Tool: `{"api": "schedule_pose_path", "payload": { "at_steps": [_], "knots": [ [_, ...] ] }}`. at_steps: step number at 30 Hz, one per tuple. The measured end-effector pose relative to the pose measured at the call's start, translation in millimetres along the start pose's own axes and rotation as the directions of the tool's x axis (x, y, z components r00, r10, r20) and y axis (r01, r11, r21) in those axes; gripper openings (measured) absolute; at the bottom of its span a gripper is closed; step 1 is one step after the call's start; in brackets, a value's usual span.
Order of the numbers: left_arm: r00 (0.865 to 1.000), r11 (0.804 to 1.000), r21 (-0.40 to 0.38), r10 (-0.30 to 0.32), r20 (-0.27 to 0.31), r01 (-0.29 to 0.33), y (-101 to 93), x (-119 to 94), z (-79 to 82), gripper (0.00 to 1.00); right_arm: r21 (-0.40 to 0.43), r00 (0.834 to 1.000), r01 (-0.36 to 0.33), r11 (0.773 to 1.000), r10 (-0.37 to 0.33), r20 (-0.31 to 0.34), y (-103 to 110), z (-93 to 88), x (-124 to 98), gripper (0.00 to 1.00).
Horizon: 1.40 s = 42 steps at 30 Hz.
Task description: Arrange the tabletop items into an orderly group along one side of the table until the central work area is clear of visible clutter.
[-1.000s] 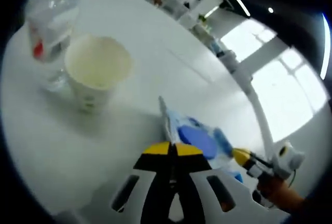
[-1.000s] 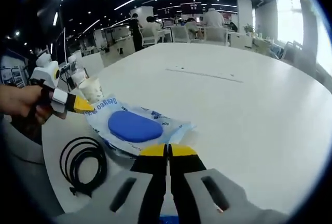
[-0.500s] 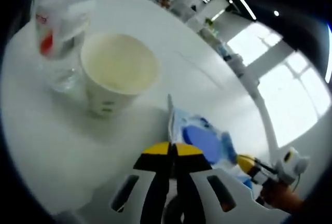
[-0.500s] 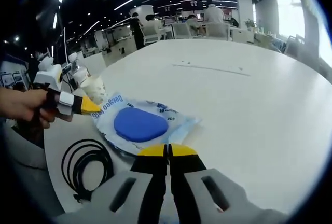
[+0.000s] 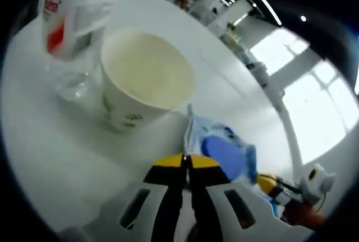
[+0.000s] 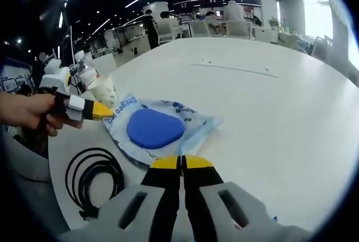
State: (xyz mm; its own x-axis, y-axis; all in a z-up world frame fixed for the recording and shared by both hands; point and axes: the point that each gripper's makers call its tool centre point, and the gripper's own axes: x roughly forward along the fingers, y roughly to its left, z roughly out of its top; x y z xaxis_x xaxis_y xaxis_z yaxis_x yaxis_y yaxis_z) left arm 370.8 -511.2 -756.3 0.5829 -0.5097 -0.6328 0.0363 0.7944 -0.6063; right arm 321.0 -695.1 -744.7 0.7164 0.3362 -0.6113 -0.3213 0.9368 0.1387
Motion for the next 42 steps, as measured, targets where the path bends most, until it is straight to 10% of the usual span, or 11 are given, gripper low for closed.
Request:
{"api": "schedule_pose_path", "payload": {
  "at_steps": [42],
  "knots": [
    [1.0, 0.999, 0.041, 0.009, 0.017, -0.01, 8.7, -3, 8.7, 0.04, -0.043, 0.999, 0.001, 0.999, -0.003, -0.032, 3, -2.9, 7, 0.04]
  ]
}}
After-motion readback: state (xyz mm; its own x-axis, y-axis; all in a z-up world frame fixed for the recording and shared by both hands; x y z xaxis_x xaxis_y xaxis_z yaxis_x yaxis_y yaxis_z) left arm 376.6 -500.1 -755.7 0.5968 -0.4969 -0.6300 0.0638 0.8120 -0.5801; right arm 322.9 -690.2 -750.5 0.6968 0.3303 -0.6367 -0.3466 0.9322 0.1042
